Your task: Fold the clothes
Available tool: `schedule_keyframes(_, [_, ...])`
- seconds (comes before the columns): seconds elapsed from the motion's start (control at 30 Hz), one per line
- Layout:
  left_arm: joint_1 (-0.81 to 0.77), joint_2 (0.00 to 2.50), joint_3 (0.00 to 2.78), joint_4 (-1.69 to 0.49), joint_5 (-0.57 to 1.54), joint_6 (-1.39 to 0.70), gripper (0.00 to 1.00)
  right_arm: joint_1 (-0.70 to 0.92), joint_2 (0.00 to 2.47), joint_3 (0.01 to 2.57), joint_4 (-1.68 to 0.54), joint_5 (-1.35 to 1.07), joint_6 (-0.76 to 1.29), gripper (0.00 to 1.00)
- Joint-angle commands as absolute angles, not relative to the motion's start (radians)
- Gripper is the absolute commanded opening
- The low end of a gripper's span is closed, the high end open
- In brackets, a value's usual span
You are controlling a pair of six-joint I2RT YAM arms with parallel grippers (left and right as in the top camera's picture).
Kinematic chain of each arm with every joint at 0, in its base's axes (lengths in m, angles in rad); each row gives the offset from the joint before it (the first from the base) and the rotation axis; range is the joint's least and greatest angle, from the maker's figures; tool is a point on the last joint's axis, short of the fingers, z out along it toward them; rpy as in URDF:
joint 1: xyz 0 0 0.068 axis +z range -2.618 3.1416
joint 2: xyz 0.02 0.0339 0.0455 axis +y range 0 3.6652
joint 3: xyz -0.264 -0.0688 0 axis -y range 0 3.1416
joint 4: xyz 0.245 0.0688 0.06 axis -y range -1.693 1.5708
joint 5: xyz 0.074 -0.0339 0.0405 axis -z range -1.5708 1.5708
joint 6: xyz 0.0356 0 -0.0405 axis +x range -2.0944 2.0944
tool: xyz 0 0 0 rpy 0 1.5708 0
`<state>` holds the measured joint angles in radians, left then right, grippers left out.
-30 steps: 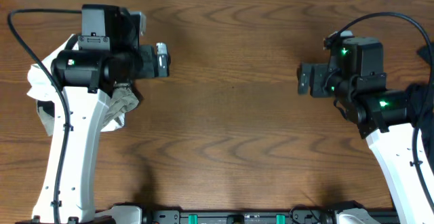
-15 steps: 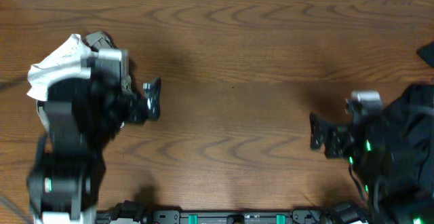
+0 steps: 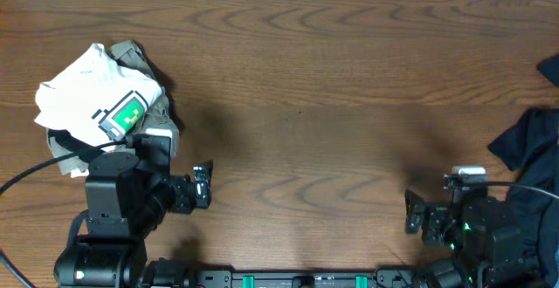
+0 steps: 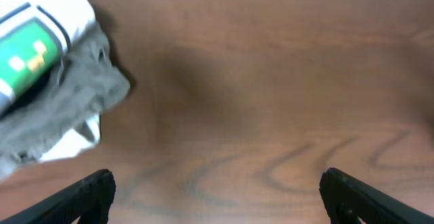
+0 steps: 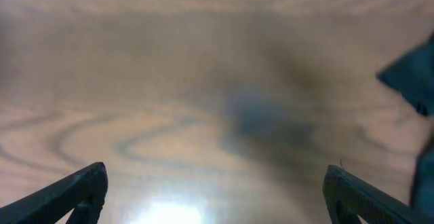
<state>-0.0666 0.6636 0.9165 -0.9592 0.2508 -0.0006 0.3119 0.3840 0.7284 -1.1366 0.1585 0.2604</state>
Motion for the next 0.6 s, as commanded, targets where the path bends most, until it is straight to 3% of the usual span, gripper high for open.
schedule_keyframes(0.0, [-0.065,0.657,0.922,-0.986,0.242,0.007,0.98,0.322,0.379,0.722,-1.149,0.176,0.276,0.99])
schedule_keyframes(0.57, [-0.065,0.658,0.922,-0.994,0.242,0.007,0.98,0.302,0.305,0.720,-1.148,0.176,0.276,0.99])
